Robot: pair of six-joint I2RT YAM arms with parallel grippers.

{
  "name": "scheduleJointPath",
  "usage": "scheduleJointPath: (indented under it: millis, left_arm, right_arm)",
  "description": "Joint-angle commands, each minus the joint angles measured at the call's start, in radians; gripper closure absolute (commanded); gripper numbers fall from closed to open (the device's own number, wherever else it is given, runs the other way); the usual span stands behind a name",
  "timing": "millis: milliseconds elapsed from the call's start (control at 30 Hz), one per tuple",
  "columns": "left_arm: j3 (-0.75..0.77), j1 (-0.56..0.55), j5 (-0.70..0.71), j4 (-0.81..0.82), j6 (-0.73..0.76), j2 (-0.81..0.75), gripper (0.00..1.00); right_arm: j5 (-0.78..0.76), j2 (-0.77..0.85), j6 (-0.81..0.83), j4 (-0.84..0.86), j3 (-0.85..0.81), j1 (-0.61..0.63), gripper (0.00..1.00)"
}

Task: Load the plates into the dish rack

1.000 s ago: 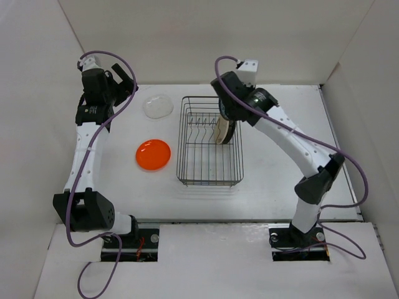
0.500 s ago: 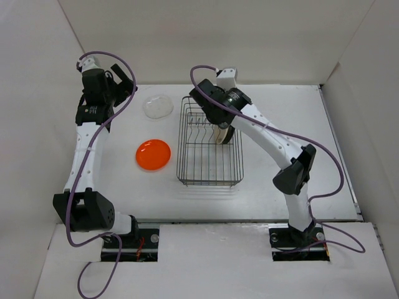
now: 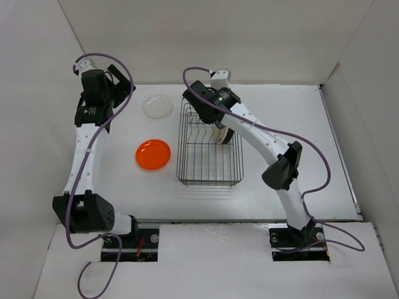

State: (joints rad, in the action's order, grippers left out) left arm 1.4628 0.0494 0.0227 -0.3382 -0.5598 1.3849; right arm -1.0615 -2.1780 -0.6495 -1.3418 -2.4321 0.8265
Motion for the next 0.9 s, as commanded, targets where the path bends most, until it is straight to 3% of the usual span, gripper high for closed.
scheduleJointPath:
  millis: [0, 867]
  left_arm:
    - [0.007, 0.001, 0.043, -0.007, -0.046, -0.056, 0.0]
    - [0.016, -0.008, 0.043, -0.025, -0.055, -0.057, 0.0]
  right_arm:
    - [-0.041, -0.006, -0.025, -0.039, -0.058, 0.011, 1.0]
    - [-0.064, -0.046, -0.025, -0.039, -0.051, -0.007, 1.0]
